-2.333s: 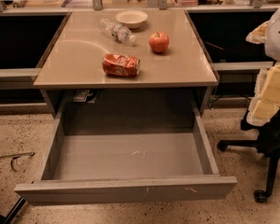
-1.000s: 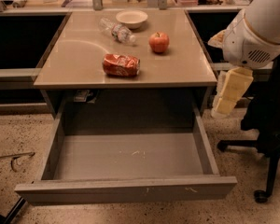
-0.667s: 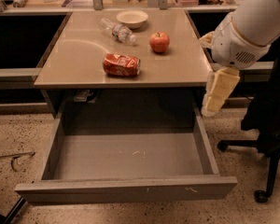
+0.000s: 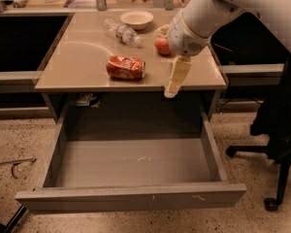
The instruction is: Place coke can into top drawer
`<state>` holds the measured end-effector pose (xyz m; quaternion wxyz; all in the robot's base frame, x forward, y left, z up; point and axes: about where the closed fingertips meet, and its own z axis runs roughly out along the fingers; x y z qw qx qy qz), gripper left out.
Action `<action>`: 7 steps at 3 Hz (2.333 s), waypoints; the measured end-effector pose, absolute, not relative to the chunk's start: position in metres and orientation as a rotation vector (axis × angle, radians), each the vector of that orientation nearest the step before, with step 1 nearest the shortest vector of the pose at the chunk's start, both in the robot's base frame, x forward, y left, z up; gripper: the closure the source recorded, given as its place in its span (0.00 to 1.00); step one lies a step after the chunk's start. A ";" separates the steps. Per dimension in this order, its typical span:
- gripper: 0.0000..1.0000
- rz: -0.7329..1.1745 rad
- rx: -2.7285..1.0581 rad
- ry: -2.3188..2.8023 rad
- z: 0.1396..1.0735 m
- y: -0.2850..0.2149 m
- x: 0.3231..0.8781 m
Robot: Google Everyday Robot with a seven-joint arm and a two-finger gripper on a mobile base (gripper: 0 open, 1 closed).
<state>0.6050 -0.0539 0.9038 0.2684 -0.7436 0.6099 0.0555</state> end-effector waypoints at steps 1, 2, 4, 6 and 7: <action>0.00 0.150 -2.006 1.645 0.904 -0.054 0.605; 0.00 0.153 -2.030 1.640 0.900 -0.044 0.617; 0.00 0.190 -2.131 1.577 0.884 0.006 0.673; 0.00 0.287 -1.992 1.566 0.871 0.022 0.696; 0.00 0.348 -1.925 1.593 0.865 0.038 0.712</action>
Offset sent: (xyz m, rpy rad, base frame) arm 0.0286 0.0198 -0.0064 -0.0304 0.0147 0.0307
